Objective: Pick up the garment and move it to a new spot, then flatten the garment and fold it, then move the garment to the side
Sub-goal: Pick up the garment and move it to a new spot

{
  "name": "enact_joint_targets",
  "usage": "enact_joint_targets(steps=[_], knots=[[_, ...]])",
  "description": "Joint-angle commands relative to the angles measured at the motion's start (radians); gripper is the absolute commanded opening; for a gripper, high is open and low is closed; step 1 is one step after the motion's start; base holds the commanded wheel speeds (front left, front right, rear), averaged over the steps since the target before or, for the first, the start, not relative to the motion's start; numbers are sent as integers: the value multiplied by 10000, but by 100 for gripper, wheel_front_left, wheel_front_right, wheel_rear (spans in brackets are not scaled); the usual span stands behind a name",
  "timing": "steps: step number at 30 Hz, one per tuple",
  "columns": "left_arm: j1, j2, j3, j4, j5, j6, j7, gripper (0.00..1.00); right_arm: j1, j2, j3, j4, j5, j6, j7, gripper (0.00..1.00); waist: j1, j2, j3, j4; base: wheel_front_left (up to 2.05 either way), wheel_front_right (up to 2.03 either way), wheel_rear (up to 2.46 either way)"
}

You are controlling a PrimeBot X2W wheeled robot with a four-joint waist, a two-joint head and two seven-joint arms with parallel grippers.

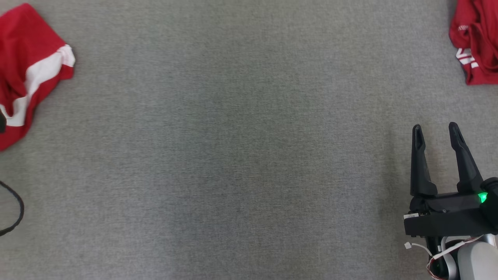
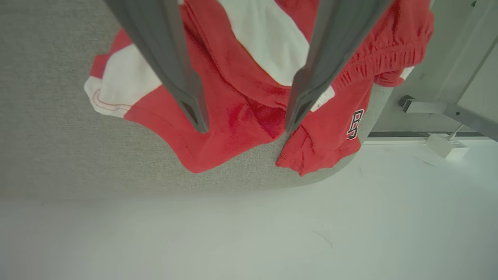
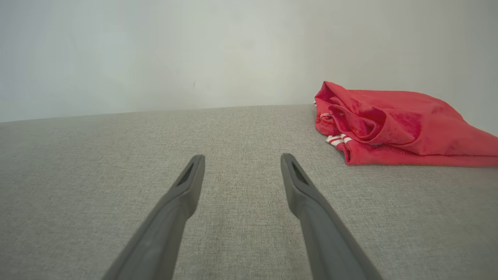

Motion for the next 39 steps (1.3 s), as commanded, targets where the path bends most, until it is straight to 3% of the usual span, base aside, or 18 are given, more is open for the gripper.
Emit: enact_joint_targets(steps=[1,10,11,12,13,14,15,20,30,39], knots=[[-174,138,-195,172,-105,30,109,100,-29,5,-49,-79,-62,-31,46,100,-2,-3,219,-216,0,0,0],[-585,326,-1114,1912,-1068,29,2012,100,-78,-85,-22,-236,-122,-32,212,100,-2,-3,39,-212,0,0,0],[-574,331,-1226,2090,-1094,29,2263,96,-72,-88,-7,-248,-118,-32,230,100,-2,-3,20,-219,0,0,0],[-533,310,-1423,2211,-1086,29,2529,45,-66,-90,6,-248,-110,-32,230,100,-2,-3,0,-226,0,0,0],[-513,312,-1543,2332,-1137,29,2726,10,-57,-98,5,-254,-100,-32,228,100,-2,-3,-11,-233,0,0,0],[-513,312,-1543,2332,-1137,29,2726,10,-57,-98,5,-254,-100,-32,228,100,-2,-3,-11,-233,0,0,0],[-479,332,-1672,2397,-1175,29,2817,0,-63,-99,19,-252,-98,-32,232,100,-2,-3,-23,-254,0,0,0],[-564,378,-2012,2188,-1323,29,2077,0,-33,-119,-10,-230,-68,-32,243,100,-2,-3,-140,-247,0,0,0],[-1547,403,-2405,1908,-325,445,-1494,0,50,9,163,358,104,-32,-21,100,-2,-3,-1203,129,0,0,0],[-2410,-212,-3019,1009,148,306,-2524,0,188,175,350,1158,382,-32,-355,100,-2,-3,-2385,81,0,0,0]])
